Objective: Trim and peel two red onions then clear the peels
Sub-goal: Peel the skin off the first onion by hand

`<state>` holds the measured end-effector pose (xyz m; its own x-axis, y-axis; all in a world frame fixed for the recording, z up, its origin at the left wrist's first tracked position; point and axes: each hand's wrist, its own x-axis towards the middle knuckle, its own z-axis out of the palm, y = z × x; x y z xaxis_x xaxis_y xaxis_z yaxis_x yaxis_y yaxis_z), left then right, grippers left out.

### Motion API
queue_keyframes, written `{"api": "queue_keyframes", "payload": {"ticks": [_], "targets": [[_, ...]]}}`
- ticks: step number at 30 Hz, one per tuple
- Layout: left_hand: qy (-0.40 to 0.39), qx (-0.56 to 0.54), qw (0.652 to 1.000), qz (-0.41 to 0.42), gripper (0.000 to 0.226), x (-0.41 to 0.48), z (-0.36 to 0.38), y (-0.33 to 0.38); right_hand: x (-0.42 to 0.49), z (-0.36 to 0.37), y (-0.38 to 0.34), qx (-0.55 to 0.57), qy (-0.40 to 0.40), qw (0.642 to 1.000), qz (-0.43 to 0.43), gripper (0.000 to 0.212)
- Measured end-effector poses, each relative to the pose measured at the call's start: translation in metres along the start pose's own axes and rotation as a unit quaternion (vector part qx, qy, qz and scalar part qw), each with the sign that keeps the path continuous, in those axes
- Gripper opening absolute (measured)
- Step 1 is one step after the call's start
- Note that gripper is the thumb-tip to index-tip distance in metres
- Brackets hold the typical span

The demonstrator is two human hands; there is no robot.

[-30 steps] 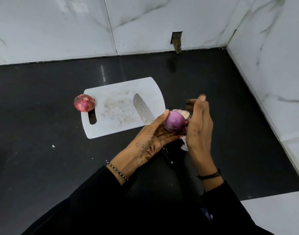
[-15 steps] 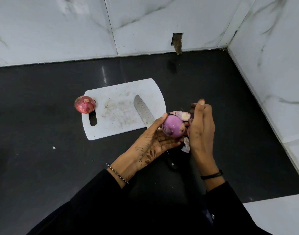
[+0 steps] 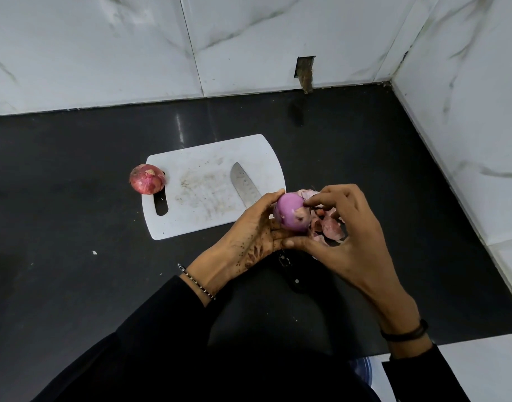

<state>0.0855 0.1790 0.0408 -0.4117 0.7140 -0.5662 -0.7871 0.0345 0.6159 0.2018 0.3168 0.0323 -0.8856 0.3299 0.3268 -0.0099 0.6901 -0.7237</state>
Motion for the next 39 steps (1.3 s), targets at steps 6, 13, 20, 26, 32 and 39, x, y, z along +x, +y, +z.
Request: {"api": "queue_keyframes", "payload": {"ticks": [6,13,20,26,32,39], "targets": [[-0.006,0.079,0.997,0.010,0.034,-0.002,0.009,0.004,0.002,0.002,0.001,-0.012,-0.011,1.000,-0.005,0.050],[-0.017,0.147,0.988,0.031,0.037,-0.006,0.009,0.007,0.003,0.002,-0.003,0.007,-0.019,1.000,0.007,0.040],[0.003,0.147,0.989,0.030,0.039,-0.004,0.009,0.011,0.001,0.009,-0.005,0.033,0.025,0.999,0.033,0.044],[0.011,0.156,0.988,0.019,0.036,-0.001,0.011,0.011,0.003,0.004,-0.005,0.037,0.019,0.999,0.028,0.049],[0.036,0.168,0.985,0.021,0.044,0.002,0.011,0.010,0.000,-0.004,-0.005,0.034,0.008,0.999,0.028,0.039],[0.044,0.231,0.972,0.006,0.058,0.004,0.000,0.012,0.000,-0.009,0.000,-0.076,-0.014,0.996,-0.048,0.031]]}}
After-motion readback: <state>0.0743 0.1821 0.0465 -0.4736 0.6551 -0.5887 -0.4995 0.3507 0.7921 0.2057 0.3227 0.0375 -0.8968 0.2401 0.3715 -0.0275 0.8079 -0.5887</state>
